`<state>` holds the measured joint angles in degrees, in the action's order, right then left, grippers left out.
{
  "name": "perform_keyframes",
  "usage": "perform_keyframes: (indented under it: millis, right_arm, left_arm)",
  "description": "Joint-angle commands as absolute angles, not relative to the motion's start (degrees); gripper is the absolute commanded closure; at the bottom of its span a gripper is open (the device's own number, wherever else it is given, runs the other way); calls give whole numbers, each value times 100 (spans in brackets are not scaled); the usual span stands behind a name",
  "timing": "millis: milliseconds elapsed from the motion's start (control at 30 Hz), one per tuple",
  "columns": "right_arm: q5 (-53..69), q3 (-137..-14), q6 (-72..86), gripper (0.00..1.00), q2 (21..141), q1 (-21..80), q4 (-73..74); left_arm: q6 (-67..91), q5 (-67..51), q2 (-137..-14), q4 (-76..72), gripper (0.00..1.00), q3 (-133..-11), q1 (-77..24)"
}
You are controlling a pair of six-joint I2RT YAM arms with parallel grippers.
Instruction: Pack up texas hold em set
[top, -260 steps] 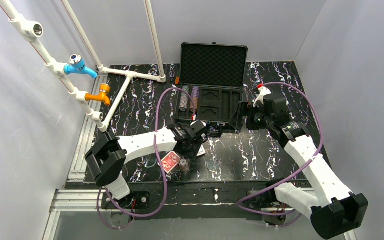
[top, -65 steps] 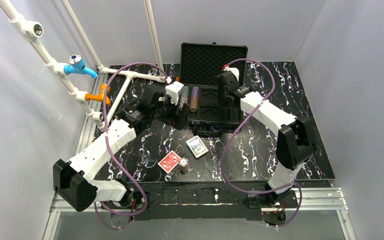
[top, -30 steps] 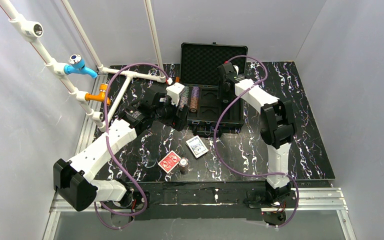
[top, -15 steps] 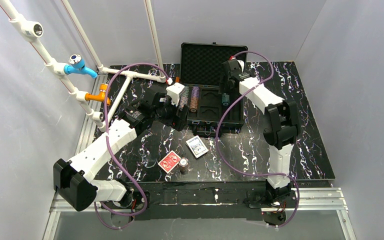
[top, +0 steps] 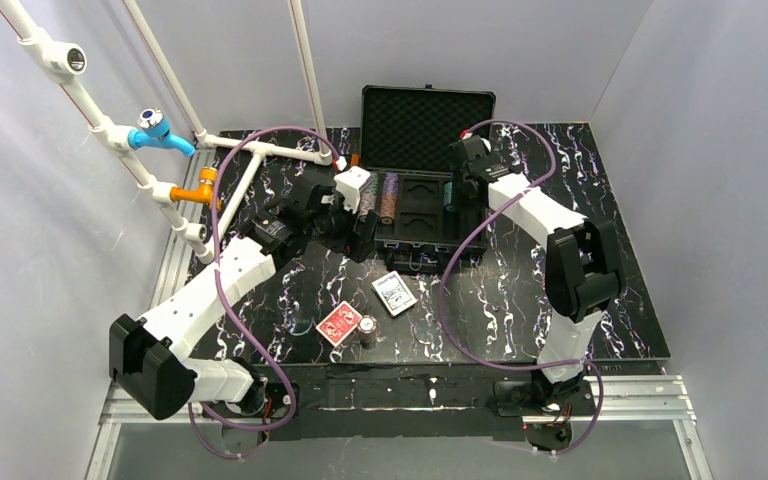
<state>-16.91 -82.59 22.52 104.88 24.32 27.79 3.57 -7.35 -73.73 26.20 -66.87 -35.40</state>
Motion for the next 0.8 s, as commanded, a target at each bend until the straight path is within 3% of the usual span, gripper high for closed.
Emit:
perform_keyframes:
  millis: [0,667,767]
  right_arm:
    - [-1459,-8292,2282,78,10575,2470,2558]
    - [-1911,-9747,2029,81,11875,2457,2687]
    - [-1693,-9836,2067,74,11617,2461,2858]
  left_arm:
    - [291,-766,-7321,2714,14,-6733,-3564]
    - [243,-782,-7347,2733,15,-6759,-3568]
    - [242,-791,-7358,2729,15,-6767,-3557]
